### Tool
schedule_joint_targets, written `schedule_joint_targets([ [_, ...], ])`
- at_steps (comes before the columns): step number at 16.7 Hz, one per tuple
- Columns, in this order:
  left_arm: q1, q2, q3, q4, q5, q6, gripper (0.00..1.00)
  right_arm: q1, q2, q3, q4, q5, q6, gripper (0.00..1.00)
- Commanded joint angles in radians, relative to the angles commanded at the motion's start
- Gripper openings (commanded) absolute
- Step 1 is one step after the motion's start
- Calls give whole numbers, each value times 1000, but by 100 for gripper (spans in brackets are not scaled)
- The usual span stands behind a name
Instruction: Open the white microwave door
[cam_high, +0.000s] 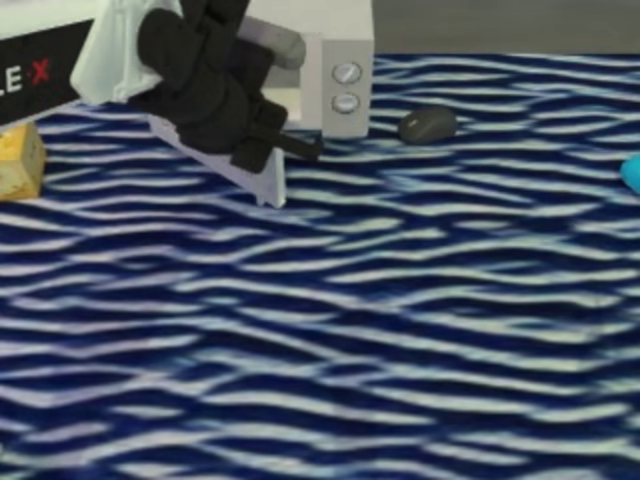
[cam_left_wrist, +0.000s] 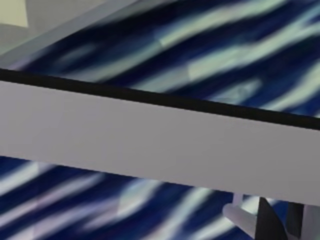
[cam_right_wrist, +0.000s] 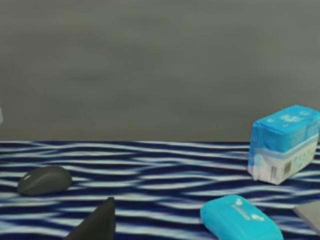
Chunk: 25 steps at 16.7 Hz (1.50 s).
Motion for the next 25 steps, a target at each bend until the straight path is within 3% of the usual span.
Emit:
schedule_joint_targets([
  [21,0,0,0,0,0,0,0,0,0,0,0,0,0,100],
  [25,6,-12,-16,4,21,25,0,0,0,0,0,0,0,100],
])
